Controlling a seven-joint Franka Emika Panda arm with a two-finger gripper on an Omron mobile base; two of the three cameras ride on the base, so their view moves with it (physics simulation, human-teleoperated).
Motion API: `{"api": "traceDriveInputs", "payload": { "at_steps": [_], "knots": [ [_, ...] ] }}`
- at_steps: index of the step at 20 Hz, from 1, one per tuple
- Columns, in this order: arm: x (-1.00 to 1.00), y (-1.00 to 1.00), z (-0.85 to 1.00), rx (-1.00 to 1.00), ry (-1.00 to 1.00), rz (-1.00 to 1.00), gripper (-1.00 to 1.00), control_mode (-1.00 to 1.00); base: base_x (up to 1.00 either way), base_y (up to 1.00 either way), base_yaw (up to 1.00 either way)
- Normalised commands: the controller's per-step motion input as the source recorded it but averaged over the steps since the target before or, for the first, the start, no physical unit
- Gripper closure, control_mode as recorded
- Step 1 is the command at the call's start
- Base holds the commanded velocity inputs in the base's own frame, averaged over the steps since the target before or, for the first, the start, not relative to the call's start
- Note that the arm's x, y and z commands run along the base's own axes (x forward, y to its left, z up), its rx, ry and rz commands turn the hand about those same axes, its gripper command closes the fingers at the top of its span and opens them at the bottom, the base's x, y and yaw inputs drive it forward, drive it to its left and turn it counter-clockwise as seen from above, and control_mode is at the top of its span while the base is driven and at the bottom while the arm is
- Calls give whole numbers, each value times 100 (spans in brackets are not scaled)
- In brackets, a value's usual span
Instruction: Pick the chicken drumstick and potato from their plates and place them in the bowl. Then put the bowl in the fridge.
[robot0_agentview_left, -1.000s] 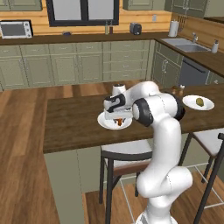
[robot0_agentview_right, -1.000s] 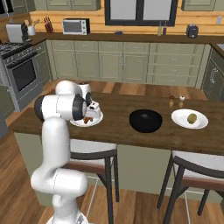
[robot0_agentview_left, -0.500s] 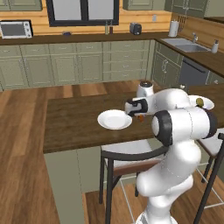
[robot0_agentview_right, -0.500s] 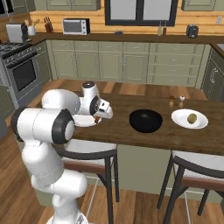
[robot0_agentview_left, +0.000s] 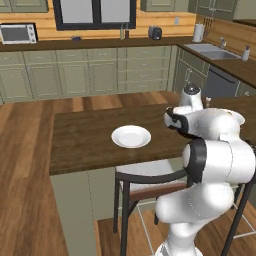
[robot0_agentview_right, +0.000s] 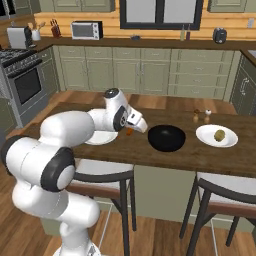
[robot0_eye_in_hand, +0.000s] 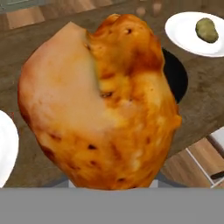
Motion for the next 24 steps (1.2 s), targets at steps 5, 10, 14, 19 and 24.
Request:
{"api": "traceDriveInputs", "payload": {
  "at_steps": [5, 10, 14, 19, 24],
  "knots": [
    [54, -100, -2, 17, 23, -28, 100, -100, 0, 0, 0],
    [72, -95, -20, 21, 10, -10, 100, -100, 0, 0, 0],
    [58, -58, -59, 14, 0, 0, 100, -100, 0, 0, 0],
    [40, -13, -85, 2, 0, 0, 100, -100, 0, 0, 0],
    [44, 4, -20, 0, 0, 1, 100, -100, 0, 0, 0]
  ]
}}
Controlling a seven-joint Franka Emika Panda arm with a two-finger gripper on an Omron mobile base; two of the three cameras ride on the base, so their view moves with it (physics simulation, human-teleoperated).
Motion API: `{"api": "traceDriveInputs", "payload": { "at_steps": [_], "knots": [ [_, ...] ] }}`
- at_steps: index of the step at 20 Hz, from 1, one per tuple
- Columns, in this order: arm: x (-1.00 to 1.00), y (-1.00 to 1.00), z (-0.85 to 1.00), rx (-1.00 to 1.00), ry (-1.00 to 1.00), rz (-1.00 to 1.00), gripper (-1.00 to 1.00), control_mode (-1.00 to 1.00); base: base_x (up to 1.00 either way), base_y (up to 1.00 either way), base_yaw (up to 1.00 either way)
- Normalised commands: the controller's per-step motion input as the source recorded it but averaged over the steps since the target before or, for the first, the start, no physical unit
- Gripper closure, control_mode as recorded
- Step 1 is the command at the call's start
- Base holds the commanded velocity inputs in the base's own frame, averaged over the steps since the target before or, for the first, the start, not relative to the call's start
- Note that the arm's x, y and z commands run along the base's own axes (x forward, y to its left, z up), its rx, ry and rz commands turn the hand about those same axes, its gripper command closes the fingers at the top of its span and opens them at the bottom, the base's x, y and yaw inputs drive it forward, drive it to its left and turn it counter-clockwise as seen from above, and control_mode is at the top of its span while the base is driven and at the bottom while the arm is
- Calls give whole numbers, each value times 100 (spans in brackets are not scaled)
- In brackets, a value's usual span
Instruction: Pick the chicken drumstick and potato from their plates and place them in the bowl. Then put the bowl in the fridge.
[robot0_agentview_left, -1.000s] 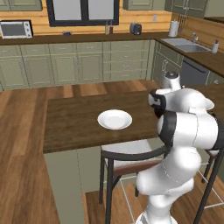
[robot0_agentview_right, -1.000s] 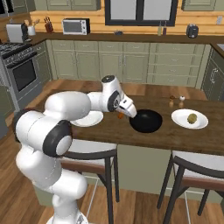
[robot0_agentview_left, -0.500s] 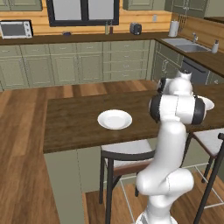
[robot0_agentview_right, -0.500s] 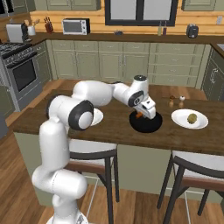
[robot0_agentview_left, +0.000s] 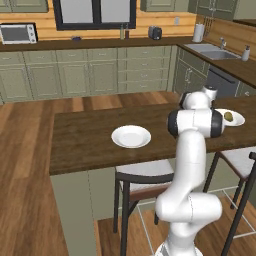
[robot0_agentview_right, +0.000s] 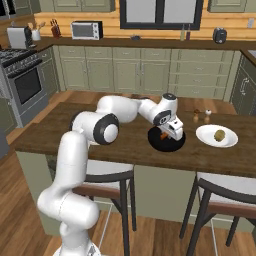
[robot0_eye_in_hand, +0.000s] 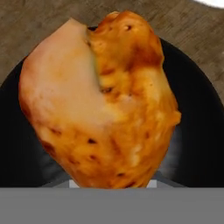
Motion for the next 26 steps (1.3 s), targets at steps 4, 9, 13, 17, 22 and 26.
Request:
{"api": "traceDriveInputs", "payload": {
  "at_steps": [4, 9, 13, 17, 22, 26],
  "knots": [
    [27, 0, -3, 0, 0, 1, -100, -100, 0, 0, 0],
    [2, 7, -7, 0, 0, 0, -100, -100, 0, 0, 0],
    [-5, 26, -6, 0, 0, 0, -100, -100, 0, 0, 0],
    [-77, 64, 30, -15, -17, 5, -100, -100, 0, 0, 0],
    [-82, 93, 70, -2, -10, 24, -100, -100, 0, 0, 0],
    [-72, 100, 77, 0, 0, 35, -100, -100, 0, 0, 0]
  ]
}}
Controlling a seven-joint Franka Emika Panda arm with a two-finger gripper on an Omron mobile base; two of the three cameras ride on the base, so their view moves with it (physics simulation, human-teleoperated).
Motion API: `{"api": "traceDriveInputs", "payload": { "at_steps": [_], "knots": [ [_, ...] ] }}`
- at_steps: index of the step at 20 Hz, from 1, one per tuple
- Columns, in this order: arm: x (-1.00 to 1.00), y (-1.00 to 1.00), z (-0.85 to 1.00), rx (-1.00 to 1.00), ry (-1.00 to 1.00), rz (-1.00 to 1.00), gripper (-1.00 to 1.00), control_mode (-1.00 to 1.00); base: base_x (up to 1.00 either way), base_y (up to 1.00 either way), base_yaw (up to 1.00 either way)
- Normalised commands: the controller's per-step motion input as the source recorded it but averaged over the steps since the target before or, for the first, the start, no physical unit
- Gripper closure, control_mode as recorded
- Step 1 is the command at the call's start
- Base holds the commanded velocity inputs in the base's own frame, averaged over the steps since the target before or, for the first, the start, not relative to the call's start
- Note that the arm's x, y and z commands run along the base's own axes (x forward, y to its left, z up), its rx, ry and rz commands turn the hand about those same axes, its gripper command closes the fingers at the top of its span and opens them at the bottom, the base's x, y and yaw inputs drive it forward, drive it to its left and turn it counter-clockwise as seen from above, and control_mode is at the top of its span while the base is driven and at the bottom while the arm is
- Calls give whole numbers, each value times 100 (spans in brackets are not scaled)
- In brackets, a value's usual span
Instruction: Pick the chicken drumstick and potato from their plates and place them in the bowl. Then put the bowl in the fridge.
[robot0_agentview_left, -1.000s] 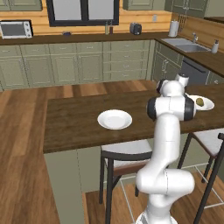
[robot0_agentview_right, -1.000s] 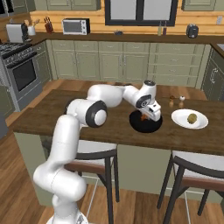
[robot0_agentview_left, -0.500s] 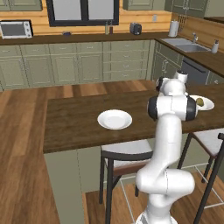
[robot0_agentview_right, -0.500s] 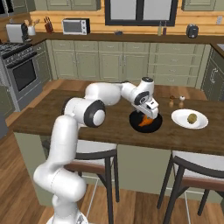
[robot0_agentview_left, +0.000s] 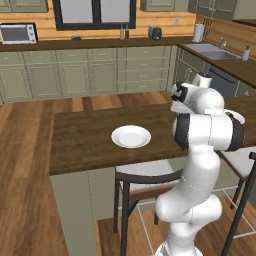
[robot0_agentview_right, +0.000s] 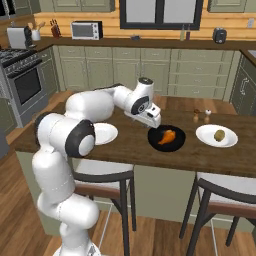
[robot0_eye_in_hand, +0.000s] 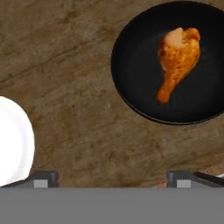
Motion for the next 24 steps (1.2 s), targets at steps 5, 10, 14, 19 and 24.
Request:
{"api": "traceDriveInputs", "payload": {
  "at_steps": [5, 10, 14, 19, 24],
  "knots": [
    [-92, 92, 60, -1, 0, 30, -100, -100, 0, 0, 0],
    [-100, 58, 59, 0, 4, 7, -100, -100, 0, 0, 0],
    [-100, 69, 68, -6, 13, 3, -100, -100, 0, 0, 0],
    [-100, 58, 14, -11, 0, -2, -100, -100, 0, 0, 0],
    [-100, 25, 2, -2, -6, 14, -100, -100, 0, 0, 0]
  ]
}}
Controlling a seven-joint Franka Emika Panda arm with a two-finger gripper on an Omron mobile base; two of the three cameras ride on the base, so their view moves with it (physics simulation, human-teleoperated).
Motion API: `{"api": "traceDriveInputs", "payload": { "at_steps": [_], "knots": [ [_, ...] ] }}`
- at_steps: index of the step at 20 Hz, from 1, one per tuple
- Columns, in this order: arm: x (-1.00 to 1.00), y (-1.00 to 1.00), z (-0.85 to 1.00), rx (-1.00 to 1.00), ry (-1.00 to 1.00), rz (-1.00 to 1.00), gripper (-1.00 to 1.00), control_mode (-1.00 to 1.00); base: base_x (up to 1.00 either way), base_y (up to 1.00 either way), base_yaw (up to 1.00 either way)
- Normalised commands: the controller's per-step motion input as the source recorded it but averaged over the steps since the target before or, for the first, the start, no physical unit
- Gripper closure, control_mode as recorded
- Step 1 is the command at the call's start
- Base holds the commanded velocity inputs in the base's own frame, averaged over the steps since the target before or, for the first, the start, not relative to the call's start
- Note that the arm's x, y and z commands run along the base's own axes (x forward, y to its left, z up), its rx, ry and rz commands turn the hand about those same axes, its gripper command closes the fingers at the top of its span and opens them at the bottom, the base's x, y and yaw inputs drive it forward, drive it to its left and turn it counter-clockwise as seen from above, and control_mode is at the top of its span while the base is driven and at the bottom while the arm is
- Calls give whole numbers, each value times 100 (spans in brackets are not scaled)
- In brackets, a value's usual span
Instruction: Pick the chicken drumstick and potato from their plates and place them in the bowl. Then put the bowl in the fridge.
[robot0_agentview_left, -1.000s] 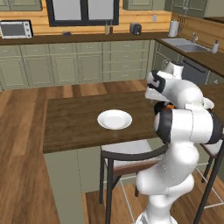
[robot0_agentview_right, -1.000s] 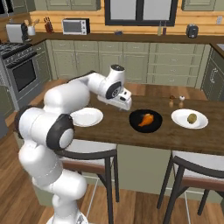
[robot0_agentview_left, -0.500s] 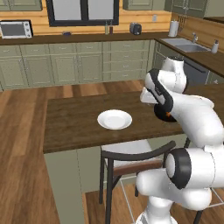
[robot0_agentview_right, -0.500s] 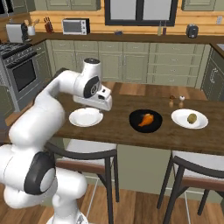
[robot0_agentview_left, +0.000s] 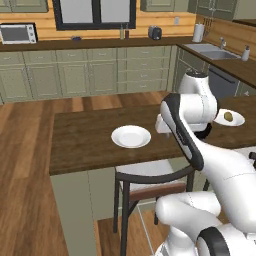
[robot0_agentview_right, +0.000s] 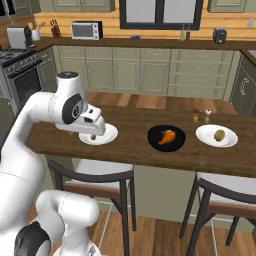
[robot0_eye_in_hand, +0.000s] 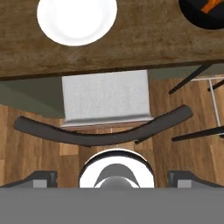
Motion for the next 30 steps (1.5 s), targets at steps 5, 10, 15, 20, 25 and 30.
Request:
{"api": "traceDriveInputs", "payload": {
  "at_steps": [5, 10, 15, 20, 25, 30],
  "knots": [
    [-41, 5, 3, 0, 3, 10, -100, -100, 0, 0, 0],
    [0, 0, 0, 0, 0, 0, -100, -100, 0, 0, 0],
    [0, 0, 0, 0, 0, 0, -100, 100, 0, -12, 0],
    [0, 0, 0, 0, 0, 0, -100, 100, -11, -89, 0],
    [0, 0, 0, 0, 0, 0, -100, 100, -19, -100, 0],
    [0, 0, 0, 0, 0, 0, -100, 100, -1, -100, 0]
  ]
}}
